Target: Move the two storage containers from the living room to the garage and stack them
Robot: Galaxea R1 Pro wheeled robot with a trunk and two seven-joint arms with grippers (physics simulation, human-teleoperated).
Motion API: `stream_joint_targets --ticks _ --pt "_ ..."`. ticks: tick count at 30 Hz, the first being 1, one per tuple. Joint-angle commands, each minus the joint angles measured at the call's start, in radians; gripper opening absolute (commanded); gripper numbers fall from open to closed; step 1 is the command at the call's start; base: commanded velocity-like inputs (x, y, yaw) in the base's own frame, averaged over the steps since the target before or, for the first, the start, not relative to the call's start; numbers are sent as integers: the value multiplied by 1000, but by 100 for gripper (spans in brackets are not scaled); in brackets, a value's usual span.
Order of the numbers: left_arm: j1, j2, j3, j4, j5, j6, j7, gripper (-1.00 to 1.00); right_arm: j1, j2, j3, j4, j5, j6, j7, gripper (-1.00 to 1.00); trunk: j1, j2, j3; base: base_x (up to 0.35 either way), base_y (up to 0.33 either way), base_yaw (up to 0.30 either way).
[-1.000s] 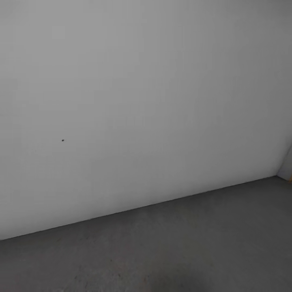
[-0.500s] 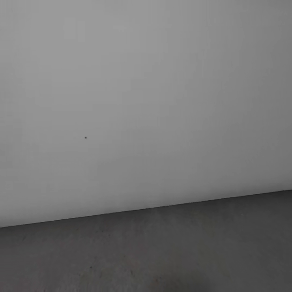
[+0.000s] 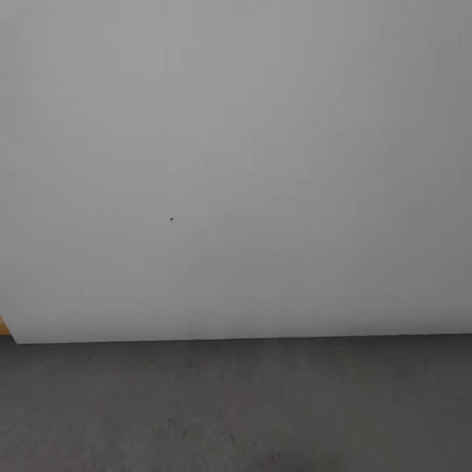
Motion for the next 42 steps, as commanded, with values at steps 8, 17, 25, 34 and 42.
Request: stream_joint_targets --ticks 8,17,25,34,42 --pt "0 0 0 -1 0 0 0 100 0 0 2 0 -1 -3 -1 100 0 0 -1 0 0 278" --pt "0 0 0 -1 0 0 0 100 0 0 1 0 -1 -4 -1 100 0 0 -1 0 0 278" --pt "0 0 0 -1 0 0 0 100 0 0 1 0 -1 -4 -1 100 0 0 -1 0 0 278" --pt "0 0 0 -1 0 0 0 100 0 0 2 0 0 -5 -1 100 0 0 -1 0 0 278" --pt "0 0 0 -1 0 0 0 100 0 0 2 0 0 -5 -1 100 0 0 -1 0 0 278"
